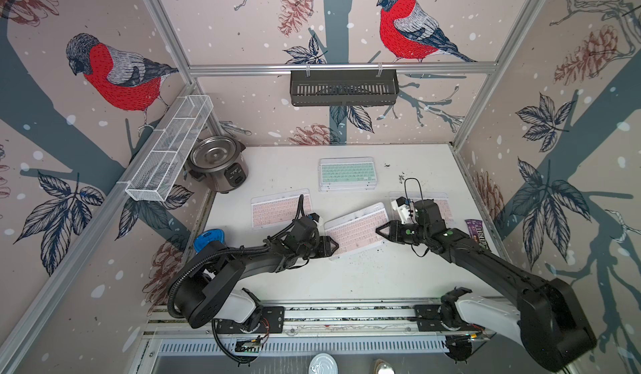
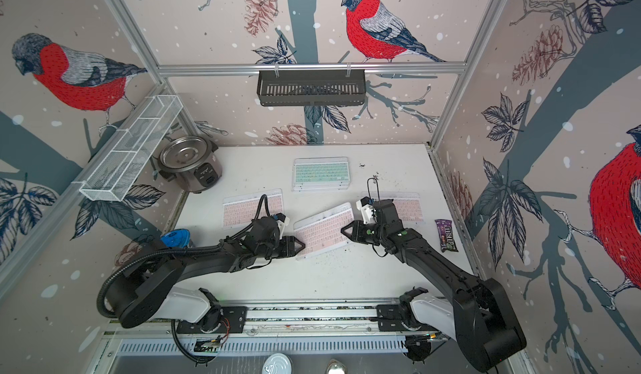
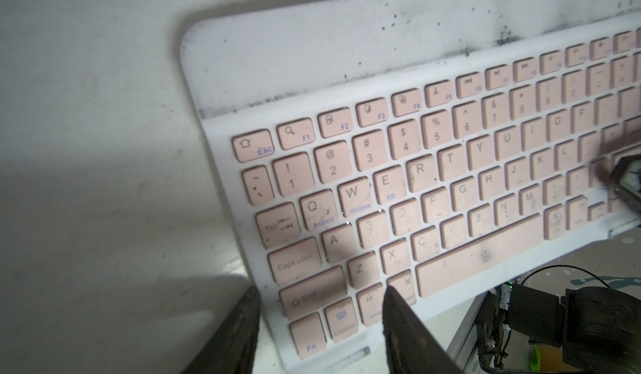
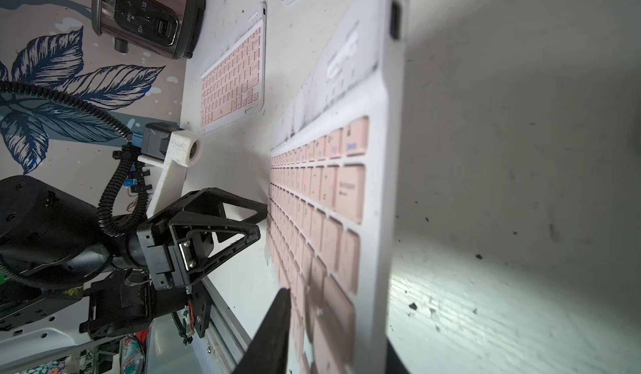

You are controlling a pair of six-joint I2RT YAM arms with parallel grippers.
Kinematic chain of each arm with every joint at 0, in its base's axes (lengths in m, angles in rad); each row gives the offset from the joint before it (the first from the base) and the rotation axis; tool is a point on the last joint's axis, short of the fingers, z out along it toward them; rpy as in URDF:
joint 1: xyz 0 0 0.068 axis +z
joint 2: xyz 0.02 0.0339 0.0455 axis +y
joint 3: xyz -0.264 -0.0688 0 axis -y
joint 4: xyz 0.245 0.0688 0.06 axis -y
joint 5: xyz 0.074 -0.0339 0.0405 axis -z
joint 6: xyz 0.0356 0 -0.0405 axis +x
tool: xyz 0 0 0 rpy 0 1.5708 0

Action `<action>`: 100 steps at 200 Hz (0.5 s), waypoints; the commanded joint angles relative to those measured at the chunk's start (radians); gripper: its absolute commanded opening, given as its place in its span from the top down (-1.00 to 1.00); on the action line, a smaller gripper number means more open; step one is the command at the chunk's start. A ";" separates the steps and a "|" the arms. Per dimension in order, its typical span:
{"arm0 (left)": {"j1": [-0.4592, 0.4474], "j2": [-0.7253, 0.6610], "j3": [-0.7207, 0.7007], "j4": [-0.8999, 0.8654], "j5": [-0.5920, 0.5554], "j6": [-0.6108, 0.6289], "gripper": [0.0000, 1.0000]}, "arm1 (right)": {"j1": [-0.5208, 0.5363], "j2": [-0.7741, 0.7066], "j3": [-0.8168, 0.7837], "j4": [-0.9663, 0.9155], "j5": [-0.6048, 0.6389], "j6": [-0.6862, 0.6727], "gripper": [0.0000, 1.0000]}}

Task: Stack the numeric keypads
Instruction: Pick up the numeric keypad from the center of the board.

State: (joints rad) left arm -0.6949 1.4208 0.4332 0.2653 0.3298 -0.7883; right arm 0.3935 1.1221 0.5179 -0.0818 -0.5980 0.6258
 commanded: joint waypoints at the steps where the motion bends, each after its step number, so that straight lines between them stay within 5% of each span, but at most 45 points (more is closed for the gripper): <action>1: 0.001 -0.004 -0.003 -0.137 -0.052 -0.020 -0.15 | -0.013 -0.011 -0.004 0.011 -0.019 -0.002 0.58; 23: 0.001 -0.036 0.007 -0.156 -0.067 -0.027 -0.15 | -0.038 -0.028 -0.020 0.027 -0.056 0.011 0.84; 100: 0.012 -0.202 0.120 -0.321 -0.137 -0.006 -0.15 | -0.106 -0.109 -0.015 0.070 -0.163 0.074 0.86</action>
State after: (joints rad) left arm -0.6868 1.2518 0.5282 0.0139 0.2279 -0.8040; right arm 0.2996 1.0344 0.4896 -0.0551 -0.7109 0.6785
